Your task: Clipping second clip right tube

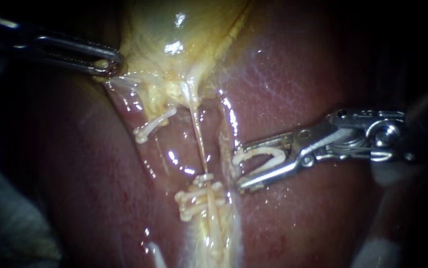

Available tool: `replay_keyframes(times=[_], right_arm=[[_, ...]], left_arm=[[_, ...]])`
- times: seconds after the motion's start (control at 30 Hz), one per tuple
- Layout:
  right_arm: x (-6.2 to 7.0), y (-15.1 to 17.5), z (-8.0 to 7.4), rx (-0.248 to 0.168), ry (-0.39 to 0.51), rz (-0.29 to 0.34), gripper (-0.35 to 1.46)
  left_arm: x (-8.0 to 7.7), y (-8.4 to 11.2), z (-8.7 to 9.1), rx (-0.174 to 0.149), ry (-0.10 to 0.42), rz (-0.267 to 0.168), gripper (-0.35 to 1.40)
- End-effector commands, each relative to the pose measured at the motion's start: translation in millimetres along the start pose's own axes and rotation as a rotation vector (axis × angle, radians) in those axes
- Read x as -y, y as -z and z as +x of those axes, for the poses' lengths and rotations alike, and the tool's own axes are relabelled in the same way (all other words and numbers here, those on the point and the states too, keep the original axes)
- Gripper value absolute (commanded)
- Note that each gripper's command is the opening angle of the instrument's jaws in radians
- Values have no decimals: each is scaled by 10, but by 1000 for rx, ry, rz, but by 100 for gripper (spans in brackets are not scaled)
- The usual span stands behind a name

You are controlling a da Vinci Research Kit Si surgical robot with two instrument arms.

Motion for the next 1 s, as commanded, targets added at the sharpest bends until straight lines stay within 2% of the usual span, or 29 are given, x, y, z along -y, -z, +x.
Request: replay_keyframes(times=[0.03,0.23,0.37,0.5,0.67,0.87,1.0], right_arm=[[-3,-3,0,-4,-10,1,46],[-20,-20,-2,-44,-85,5,46],[-23,-35,-4,-52,-104,3,47],[-23,-52,-5,-83,-134,17,48],[-18,-71,-1,-125,-164,43,49],[-5,-81,5,-181,-188,87,49],[4,-82,7,-199,-208,131,49]], left_arm=[[0,0,0,0,0,0,-35],[-1,0,0,0,1,1,-35],[-2,-1,0,-1,1,1,-35],[-2,-1,0,-1,1,1,-35],[-2,-1,0,-1,1,1,-35],[-2,-2,0,-1,1,2,-35],[-2,-2,1,-1,1,2,-35]])
